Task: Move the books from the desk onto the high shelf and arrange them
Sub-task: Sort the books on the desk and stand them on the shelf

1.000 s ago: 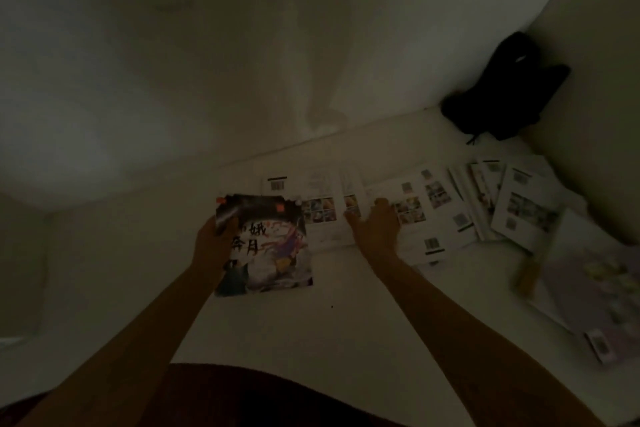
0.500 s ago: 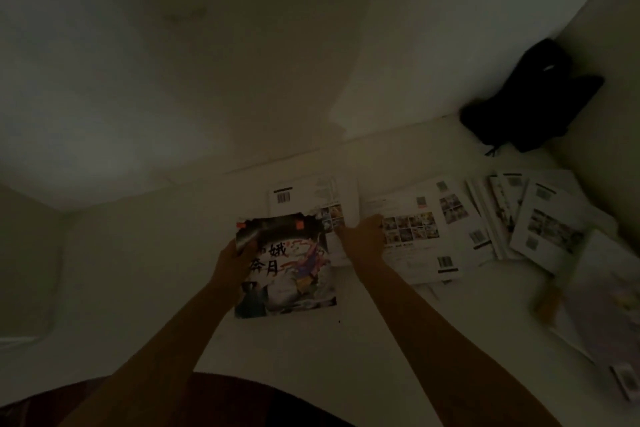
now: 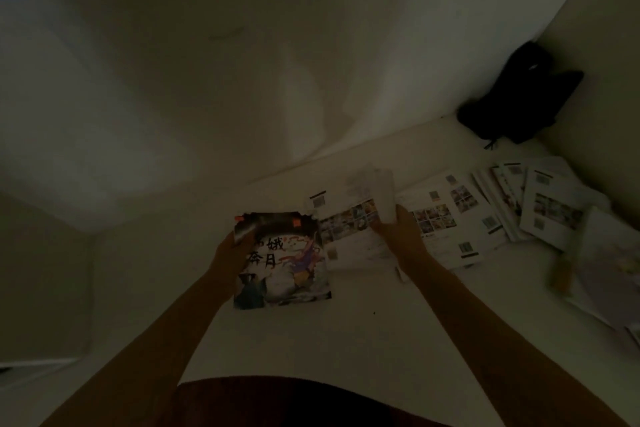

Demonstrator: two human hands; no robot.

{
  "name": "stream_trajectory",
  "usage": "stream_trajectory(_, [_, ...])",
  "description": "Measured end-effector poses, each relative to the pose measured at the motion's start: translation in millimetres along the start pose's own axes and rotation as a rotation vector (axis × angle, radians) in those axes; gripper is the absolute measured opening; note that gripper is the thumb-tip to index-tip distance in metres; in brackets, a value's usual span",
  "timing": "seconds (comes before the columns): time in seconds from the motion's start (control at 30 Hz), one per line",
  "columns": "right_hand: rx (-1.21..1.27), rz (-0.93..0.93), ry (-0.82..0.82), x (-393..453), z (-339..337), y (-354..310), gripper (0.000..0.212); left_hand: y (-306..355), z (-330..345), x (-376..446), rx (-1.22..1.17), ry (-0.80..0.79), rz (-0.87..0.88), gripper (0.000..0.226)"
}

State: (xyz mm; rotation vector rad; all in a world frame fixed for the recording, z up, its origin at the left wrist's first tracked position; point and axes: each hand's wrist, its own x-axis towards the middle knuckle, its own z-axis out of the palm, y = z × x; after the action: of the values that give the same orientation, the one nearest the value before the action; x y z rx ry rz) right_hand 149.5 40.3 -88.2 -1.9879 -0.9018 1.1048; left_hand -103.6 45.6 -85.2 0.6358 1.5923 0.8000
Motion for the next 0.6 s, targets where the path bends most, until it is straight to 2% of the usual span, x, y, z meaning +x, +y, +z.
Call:
stream_trajectory(0.1, [-0.184, -0.139, 0.012, -7, -14, -24, 0.041, 12, -27, 7, 0.062, 0.085, 0.005, 0.041])
stream_trajectory(0.17, [-0.286, -0.231, -0.005, -21, -12, -41, 0.037, 17, -36, 10, 0.094, 0.052, 0.021, 0.042])
stream_trajectory(0.27, [-0.401, -0.305, -0.096, -54, 15, -62, 0.035, 26, -32, 3, 0.055, -0.105, 0.016, 0.050])
stream_trajectory(0.4, [-0.457, -0.314, -0.324, -99, 72, -75, 0.044, 27, -28, 0, -0.260, -0.389, -0.095, 0.078])
stream_trajectory(0.47, [-0.352, -0.212, -0.550, -113, 91, -76, 0.043, 28, -25, 0, -0.291, -0.381, -0.100, 0.075])
stream_trajectory(0.53, [-0.313, -0.122, -0.707, -116, 96, -66, 0.044, 23, -21, 3, -0.138, -0.309, 0.007, 0.057])
stream_trajectory(0.6, [-0.304, -0.121, -0.660, -109, 91, -52, 0.039, 13, -23, 11, 0.051, -0.215, 0.152, 0.039])
